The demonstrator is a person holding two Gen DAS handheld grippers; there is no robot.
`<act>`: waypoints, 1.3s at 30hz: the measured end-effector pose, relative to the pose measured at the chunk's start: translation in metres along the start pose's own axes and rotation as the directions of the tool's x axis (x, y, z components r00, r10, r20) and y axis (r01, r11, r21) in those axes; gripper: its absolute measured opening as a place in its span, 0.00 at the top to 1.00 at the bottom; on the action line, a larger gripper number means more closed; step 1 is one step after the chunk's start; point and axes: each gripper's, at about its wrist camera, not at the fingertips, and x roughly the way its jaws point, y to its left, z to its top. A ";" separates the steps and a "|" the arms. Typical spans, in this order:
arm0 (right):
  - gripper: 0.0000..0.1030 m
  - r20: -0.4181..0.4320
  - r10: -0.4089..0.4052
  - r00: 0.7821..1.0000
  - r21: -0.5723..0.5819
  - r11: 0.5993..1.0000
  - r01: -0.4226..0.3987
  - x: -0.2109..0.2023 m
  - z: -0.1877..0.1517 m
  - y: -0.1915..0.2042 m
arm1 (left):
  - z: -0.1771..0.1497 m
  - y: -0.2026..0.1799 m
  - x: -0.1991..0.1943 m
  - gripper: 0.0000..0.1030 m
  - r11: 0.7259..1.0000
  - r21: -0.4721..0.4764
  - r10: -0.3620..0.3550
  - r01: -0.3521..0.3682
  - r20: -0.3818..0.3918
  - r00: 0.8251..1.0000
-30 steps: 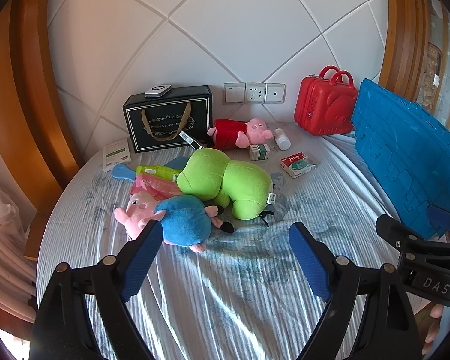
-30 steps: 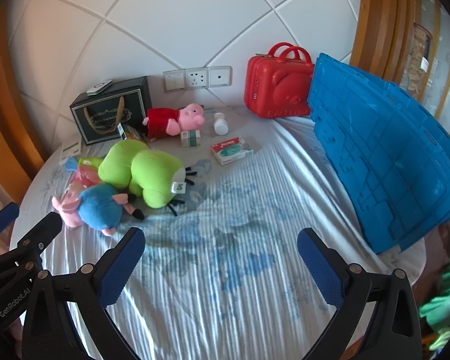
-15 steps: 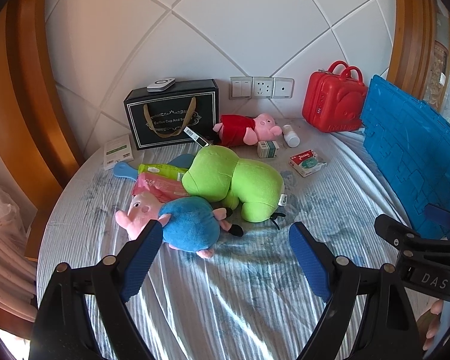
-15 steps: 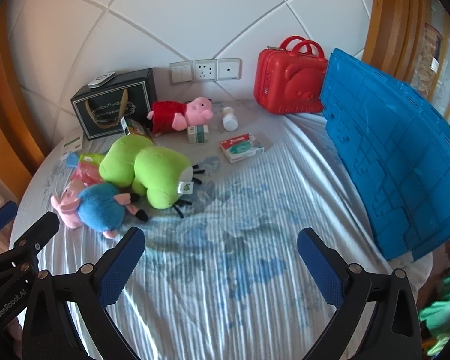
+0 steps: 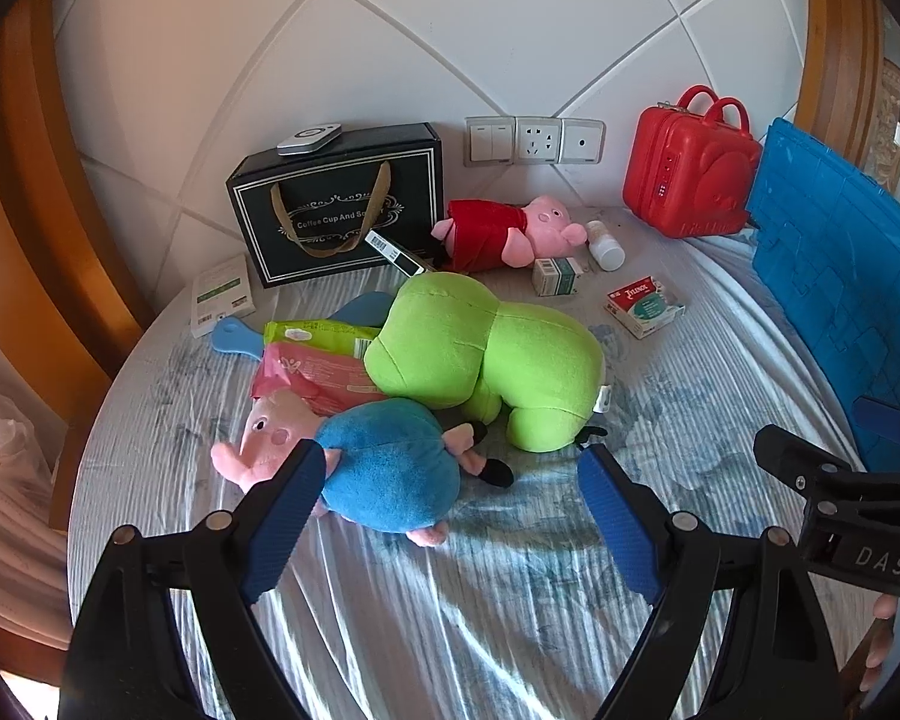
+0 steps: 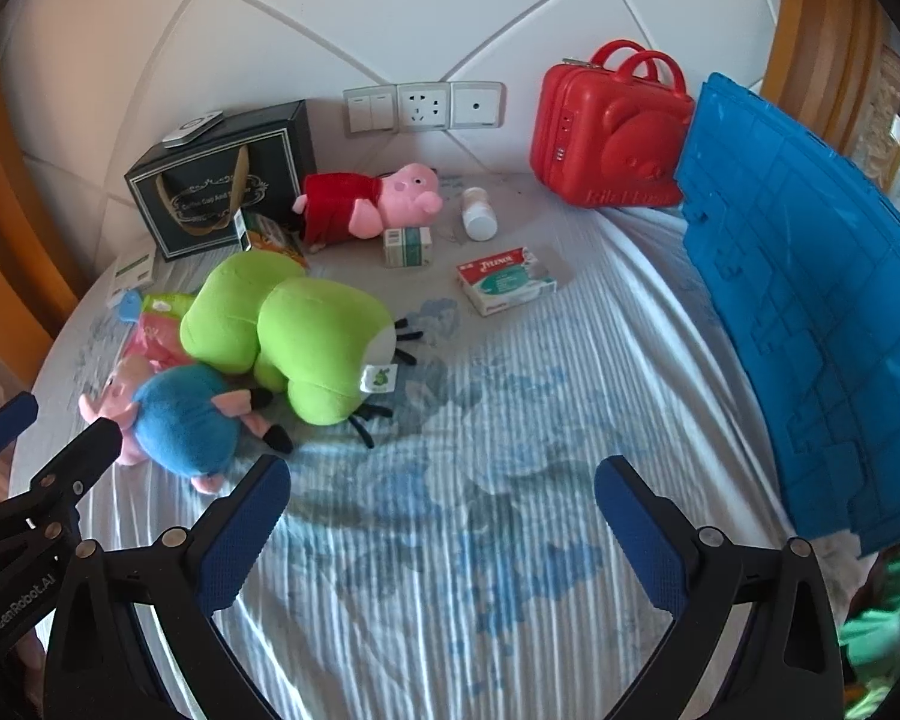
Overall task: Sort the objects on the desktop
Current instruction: 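Close the right tool fingers on the green plush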
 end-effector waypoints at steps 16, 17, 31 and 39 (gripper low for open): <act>0.00 -0.082 0.042 0.996 0.012 0.999 -0.041 0.074 0.027 0.010 | 0.022 0.018 0.080 0.16 0.996 0.086 -0.018 0.022 -0.047 0.999; 0.00 -0.088 0.044 0.995 0.016 0.999 -0.043 0.080 0.028 0.011 | 0.024 0.021 0.086 0.16 0.996 0.091 -0.012 0.017 -0.050 0.999; 0.00 -0.182 0.109 0.977 0.017 0.994 -0.108 0.175 0.042 0.056 | 0.027 0.036 0.171 0.17 0.994 0.111 -0.004 0.019 -0.131 0.991; 0.00 -0.178 0.127 0.976 -0.016 0.991 -0.132 0.203 0.048 0.051 | 0.030 0.024 0.183 0.16 0.988 0.127 -0.071 0.089 -0.138 0.988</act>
